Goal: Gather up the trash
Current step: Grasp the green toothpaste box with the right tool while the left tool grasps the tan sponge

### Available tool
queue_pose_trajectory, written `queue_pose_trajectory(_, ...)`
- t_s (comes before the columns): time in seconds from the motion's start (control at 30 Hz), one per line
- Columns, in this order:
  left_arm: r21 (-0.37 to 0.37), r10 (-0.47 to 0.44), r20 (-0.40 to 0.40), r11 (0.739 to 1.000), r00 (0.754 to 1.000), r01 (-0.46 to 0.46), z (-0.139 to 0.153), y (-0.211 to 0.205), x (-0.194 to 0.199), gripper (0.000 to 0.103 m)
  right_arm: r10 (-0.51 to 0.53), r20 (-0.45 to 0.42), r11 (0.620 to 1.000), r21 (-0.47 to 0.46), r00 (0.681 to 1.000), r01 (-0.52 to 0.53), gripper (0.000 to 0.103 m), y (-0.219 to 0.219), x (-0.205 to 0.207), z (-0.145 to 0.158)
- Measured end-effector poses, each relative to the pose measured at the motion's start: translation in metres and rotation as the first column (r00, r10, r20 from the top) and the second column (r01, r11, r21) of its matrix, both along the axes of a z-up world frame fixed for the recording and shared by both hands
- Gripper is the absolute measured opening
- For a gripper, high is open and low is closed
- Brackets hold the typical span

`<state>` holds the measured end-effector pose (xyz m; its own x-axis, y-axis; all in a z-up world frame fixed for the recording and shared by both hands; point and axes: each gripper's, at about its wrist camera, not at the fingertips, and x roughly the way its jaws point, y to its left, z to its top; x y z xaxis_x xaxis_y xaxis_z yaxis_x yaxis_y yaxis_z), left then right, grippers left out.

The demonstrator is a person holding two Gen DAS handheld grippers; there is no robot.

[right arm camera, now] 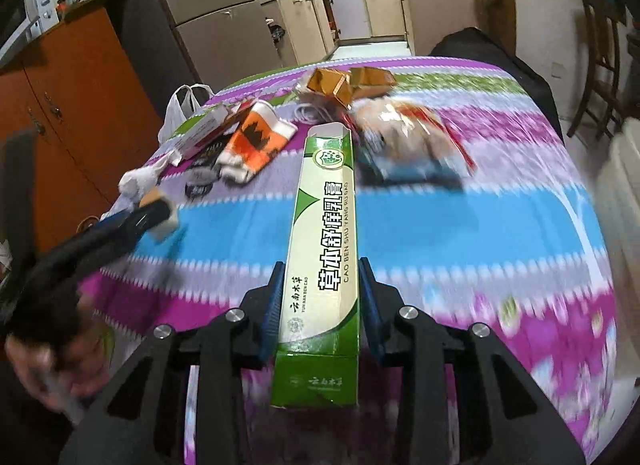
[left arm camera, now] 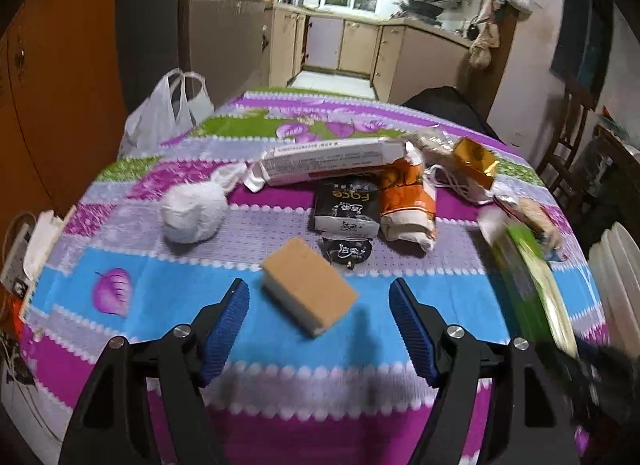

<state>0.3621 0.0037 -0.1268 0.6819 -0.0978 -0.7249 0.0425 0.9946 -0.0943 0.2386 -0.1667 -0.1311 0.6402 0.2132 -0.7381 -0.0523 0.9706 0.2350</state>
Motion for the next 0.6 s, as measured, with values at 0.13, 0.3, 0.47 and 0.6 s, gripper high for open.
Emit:
queue_pose_trajectory(0.13, -0.010, -0.005, -0.048, 1.000, 0.999, 0.005, -0.012, 0.000, 0.011, 0.043, -0.023, -0.006, 1.000, -0.021, 1.000, 0.023, 0.034, -0.005, -0.022, 0.000)
queue_pose_trajectory(0.3, -0.045, -0.118, -0.058, 0.992, 0.991, 0.116, -0.012, 0.018, -0.004, 0.035, -0.015, -0.002, 0.998, -0.058, 1.000, 0.015, 0.036, -0.007, -0.045, 0.002)
queue_pose_trajectory(0.47, 0.035, -0.337, -0.057, 0.940, 0.940, 0.339, -0.014, 0.028, -0.025, 0.036, 0.003, 0.007, 0.997, -0.076, 1.000, -0.002, 0.039, -0.004, -0.057, -0.007)
queue_pose_trajectory(0.6, 0.112, -0.343, -0.029, 0.932, 0.939, 0.345, -0.012, 0.030, -0.034, 0.056, -0.004, 0.031, 0.998, -0.068, 1.000, 0.006, 0.050, -0.005, -0.059, -0.002)
